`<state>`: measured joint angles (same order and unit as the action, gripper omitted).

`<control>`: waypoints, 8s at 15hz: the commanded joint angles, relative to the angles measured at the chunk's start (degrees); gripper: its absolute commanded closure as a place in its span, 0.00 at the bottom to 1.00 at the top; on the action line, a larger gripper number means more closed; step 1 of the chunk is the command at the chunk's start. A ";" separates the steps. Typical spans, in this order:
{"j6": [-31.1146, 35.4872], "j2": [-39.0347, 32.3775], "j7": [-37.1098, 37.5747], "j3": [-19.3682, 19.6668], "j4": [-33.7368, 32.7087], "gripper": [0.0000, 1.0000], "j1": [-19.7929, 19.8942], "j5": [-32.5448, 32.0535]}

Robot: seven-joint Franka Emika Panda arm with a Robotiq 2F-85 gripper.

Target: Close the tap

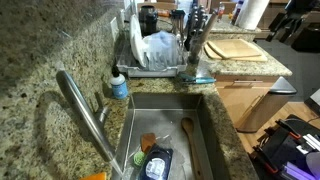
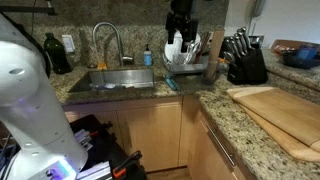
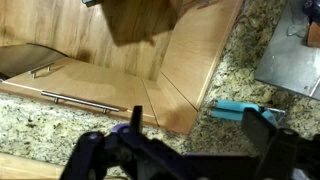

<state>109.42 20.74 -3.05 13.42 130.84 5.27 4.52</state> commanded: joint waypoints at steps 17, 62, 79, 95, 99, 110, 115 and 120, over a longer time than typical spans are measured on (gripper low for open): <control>17.68 -6.02 1.82 -26.40 1.68 0.00 -19.40 5.82; 81.11 -63.43 8.43 -11.52 -32.90 0.00 -47.62 -13.75; 89.60 -70.52 5.68 -20.29 -40.54 0.00 -39.38 -9.66; 88.42 -77.95 0.18 -12.13 -56.92 0.00 -43.37 -10.26; 88.47 -81.95 -1.56 -10.45 -62.27 0.00 -43.88 -11.93; 88.28 -81.19 -2.47 7.85 -58.96 0.00 -52.73 -4.58; 79.72 -75.94 -0.84 16.73 -46.39 0.00 -61.62 1.93; 80.99 -78.34 1.33 15.32 -50.17 0.00 -60.22 -0.12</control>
<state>188.38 -57.04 -2.82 30.07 81.86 -56.38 6.00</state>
